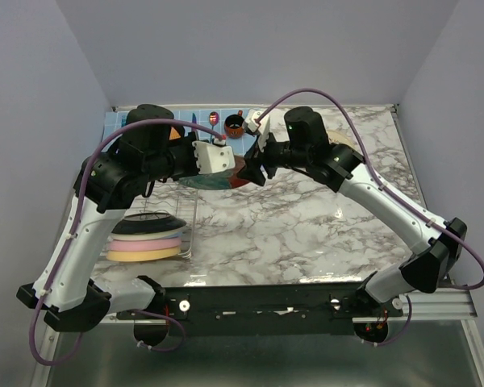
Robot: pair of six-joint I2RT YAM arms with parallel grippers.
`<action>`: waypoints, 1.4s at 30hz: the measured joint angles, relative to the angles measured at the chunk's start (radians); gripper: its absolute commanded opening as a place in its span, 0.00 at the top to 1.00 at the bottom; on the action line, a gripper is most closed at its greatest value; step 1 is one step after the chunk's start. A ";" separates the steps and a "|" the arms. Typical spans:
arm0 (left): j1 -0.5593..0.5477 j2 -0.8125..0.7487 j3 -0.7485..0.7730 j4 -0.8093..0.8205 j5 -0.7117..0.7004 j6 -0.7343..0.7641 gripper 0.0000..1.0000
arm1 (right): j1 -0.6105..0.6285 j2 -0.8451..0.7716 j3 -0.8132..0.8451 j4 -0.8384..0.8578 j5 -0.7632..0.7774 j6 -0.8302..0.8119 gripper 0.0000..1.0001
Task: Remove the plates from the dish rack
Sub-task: Place the plate at the center of the board.
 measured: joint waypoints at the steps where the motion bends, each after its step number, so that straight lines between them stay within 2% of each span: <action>1: 0.000 0.000 0.000 0.000 0.002 0.000 1.00 | 0.002 0.002 0.001 0.000 0.000 0.003 0.50; 2: -0.001 0.000 0.000 0.000 0.004 0.000 1.00 | 0.003 0.005 0.003 0.000 0.000 0.005 0.54; 3: -0.002 0.000 0.000 0.000 0.006 0.000 1.00 | 0.005 0.009 0.008 0.000 0.000 0.006 0.63; 5: -0.002 0.000 -0.003 0.008 0.005 -0.004 1.00 | 0.006 0.013 0.016 -0.003 0.000 0.006 0.76; 6: -0.002 0.000 -0.004 0.015 0.002 -0.009 1.00 | 0.006 0.013 0.017 -0.003 0.010 -0.002 0.94; 7: -0.001 0.000 -0.005 0.021 0.003 -0.021 1.00 | 0.011 0.013 0.019 -0.007 0.016 -0.011 0.99; 12: 0.002 -0.001 -0.010 0.032 -0.004 -0.054 1.00 | 0.024 0.016 0.019 -0.032 0.023 -0.087 0.99; 20: 0.001 -0.005 -0.050 0.062 -0.013 -0.047 1.00 | 0.023 0.016 0.013 -0.040 0.043 -0.093 1.00; 23: 0.000 -0.007 -0.070 0.077 -0.020 -0.042 0.90 | 0.023 0.015 0.010 -0.046 0.054 -0.094 1.00; 24: 0.000 -0.008 -0.075 0.082 -0.023 -0.040 0.79 | 0.023 0.015 0.009 -0.047 0.060 -0.093 1.00; 27: -0.003 -0.010 -0.087 0.094 -0.035 -0.021 0.67 | 0.023 0.014 0.007 -0.052 0.073 -0.087 1.00; 35: -0.011 -0.034 -0.092 0.184 -0.093 0.051 0.47 | 0.021 0.012 -0.024 -0.090 0.120 -0.039 1.00; 36: -0.011 -0.039 -0.092 0.197 -0.098 0.055 0.31 | 0.019 0.012 -0.032 -0.099 0.128 -0.039 1.00; 39: -0.011 -0.057 -0.089 0.235 -0.124 0.066 0.10 | 0.019 0.012 -0.063 -0.130 0.154 -0.039 0.99; 42: -0.011 -0.068 -0.089 0.259 -0.144 0.074 0.05 | 0.005 0.012 -0.078 -0.156 0.166 -0.035 1.00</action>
